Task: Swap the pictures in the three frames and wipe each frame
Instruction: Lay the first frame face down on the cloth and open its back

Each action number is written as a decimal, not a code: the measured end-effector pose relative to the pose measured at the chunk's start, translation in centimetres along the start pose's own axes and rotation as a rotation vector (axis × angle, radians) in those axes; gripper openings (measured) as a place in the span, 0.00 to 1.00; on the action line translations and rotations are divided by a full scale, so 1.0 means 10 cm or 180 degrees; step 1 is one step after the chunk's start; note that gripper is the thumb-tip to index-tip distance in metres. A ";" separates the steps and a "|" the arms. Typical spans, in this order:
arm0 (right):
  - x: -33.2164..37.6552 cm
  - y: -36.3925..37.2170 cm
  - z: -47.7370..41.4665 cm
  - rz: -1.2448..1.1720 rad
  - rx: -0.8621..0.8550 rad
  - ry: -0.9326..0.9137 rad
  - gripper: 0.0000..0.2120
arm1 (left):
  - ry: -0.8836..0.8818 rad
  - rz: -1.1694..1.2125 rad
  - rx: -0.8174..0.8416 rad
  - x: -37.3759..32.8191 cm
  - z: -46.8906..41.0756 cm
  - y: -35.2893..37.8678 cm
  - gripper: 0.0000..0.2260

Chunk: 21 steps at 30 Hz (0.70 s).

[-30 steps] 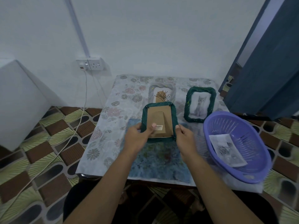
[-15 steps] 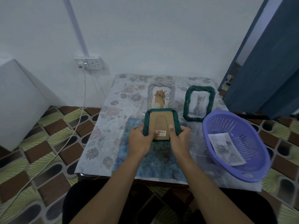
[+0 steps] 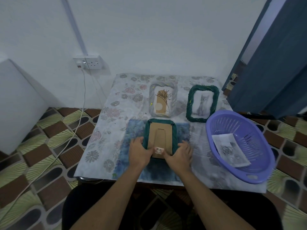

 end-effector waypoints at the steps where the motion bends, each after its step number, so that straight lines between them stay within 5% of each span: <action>1: -0.03 0.04 0.00 0.0093 0.0096 0.0037 0.38 | -0.0022 -0.0004 0.0012 0.06 0.00 0.02 0.28; 8: -0.21 0.21 0.00 0.0582 0.0484 0.0222 0.35 | -0.0250 -0.0196 0.0253 0.35 0.06 0.10 0.34; 13: -0.17 0.16 -0.03 0.0739 0.0422 0.0216 0.39 | -0.0219 -0.0610 0.0392 0.41 0.02 0.11 0.29; 17: -0.08 0.17 -0.10 0.1219 0.0566 -0.0257 0.50 | -0.0169 -0.1010 0.0494 0.36 -0.03 0.08 0.30; 21: -0.04 0.25 -0.16 0.1733 0.0662 -0.0833 0.47 | -0.0026 -0.1398 0.0580 0.27 0.01 0.05 0.28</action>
Point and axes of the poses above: each hand's wrist, its own z-axis away from the middle knuckle, its own y-axis out of the palm, x = y × z, the point moved 7 cm from there along -z, towards the middle knuckle, and after that the axes turned 10 degrees about x, right-handed, at the moved point
